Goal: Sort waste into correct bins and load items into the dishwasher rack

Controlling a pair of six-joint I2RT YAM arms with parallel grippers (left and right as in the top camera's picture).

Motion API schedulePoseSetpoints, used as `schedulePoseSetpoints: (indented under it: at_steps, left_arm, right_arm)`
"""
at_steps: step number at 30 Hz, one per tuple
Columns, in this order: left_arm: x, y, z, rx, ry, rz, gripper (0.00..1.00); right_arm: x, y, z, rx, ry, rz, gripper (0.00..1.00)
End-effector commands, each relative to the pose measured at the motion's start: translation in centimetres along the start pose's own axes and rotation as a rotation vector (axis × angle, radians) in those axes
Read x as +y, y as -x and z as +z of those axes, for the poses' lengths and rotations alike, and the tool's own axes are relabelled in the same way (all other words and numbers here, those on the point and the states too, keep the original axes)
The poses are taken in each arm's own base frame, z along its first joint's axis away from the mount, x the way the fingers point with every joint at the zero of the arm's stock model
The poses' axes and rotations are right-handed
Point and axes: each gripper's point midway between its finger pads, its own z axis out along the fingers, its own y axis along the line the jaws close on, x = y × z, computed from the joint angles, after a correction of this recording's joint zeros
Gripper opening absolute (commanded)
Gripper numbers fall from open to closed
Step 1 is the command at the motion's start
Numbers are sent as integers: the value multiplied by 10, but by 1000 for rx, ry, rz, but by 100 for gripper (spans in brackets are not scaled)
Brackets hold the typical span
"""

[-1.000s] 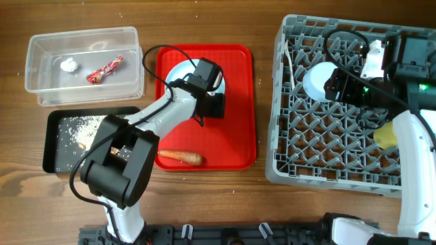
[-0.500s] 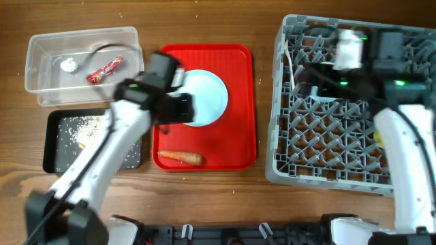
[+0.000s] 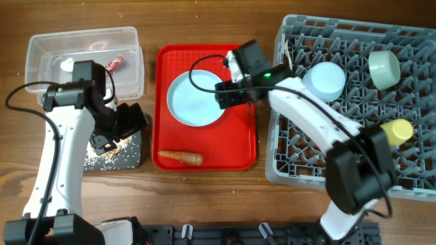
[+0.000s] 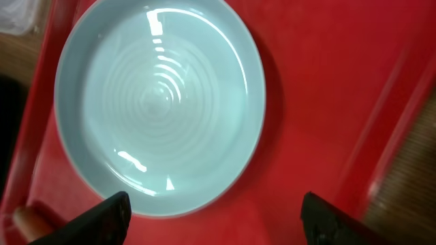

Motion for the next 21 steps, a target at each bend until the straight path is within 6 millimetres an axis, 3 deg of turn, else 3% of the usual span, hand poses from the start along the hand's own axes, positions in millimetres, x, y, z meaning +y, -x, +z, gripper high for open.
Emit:
schedulePoseSetpoints:
  at_steps: [1,5,7,13,14,17,19,21]
  left_arm:
    - [1,0,-1,-4,-3,3,96]
    - [1,0,-1,-5,-3,4,97]
    - [1,0,-1,-5,-3,4,97]
    - [1,0,-1,-4,-3,4,97]
    - [1,0,-1,-4,-3,4,97]
    - [1,0,-1,-4,-3,4,98]
    - [1,0,-1,-4,-3,4,98]
    - [1,0,-1,-4,-3,4,99]
  right_arm:
    - [-5,-17,40,64,-55,72,73]
    - [-4,-26,60,91,-60,108,61]
    - [-6,-29,68,95,-70,154,44]
    - [-10,-34,73,109,-88,205,17]
    - [-12,-34,73,104,-104,231,8]
    - [-18,-29,70,90,-115,259,4]
    - [-23,-20,58,71,-116,271,4]
    - [-32,-2,32,5,-149,272,4]
